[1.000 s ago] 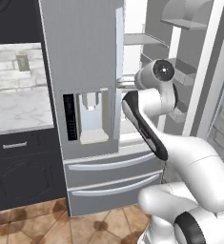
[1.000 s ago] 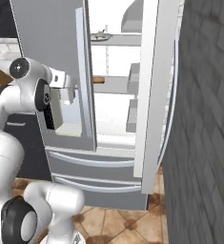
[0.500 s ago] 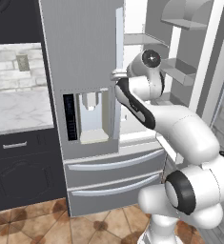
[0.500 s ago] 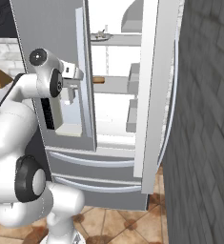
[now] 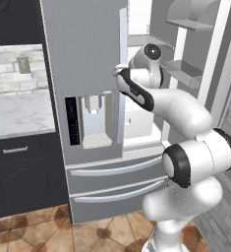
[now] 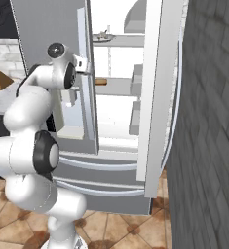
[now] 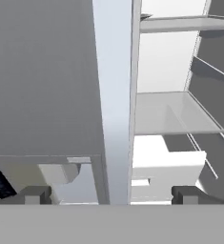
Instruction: Retrieve the fish from the fridge and place it on the saucepan with marinade on the stove.
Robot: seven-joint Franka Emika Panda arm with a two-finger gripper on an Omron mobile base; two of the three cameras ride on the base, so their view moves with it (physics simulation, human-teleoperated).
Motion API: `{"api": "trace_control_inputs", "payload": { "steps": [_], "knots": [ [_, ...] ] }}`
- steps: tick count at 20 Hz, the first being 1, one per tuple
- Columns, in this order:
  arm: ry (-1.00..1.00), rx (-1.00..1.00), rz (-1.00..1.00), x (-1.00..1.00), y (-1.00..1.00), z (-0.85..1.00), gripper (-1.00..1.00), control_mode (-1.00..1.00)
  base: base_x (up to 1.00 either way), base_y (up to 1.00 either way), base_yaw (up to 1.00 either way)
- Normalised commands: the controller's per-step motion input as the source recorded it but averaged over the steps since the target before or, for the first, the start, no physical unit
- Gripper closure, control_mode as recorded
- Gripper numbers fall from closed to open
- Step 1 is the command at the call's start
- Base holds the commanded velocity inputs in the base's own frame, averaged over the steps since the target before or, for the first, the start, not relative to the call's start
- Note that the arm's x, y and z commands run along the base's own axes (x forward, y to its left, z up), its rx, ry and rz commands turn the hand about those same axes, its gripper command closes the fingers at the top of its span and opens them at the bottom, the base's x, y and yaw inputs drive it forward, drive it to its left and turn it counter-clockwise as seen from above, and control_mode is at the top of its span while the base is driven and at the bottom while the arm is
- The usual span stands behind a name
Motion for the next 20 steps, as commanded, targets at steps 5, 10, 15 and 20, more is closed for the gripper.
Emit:
{"api": "trace_control_inputs", "payload": {
  "steps": [5, 10, 15, 20],
  "knots": [
    [0.0, 0.0, 0.0, 0.43, -0.1, -0.02, -1.0, -1.0, 0.0, 0.0, 0.0],
    [0.0, 0.0, 0.0, 0.37, 0.03, -0.07, -1.0, -1.0, 0.0, 0.0, 0.0],
    [0.0, 0.0, 0.0, 0.41, 0.01, -0.17, -1.0, -1.0, 0.0, 0.0, 0.0],
    [0.0, 0.0, 0.0, 0.44, 0.03, -0.22, -1.0, -1.0, 0.0, 0.0, 0.0]
  ]
}}
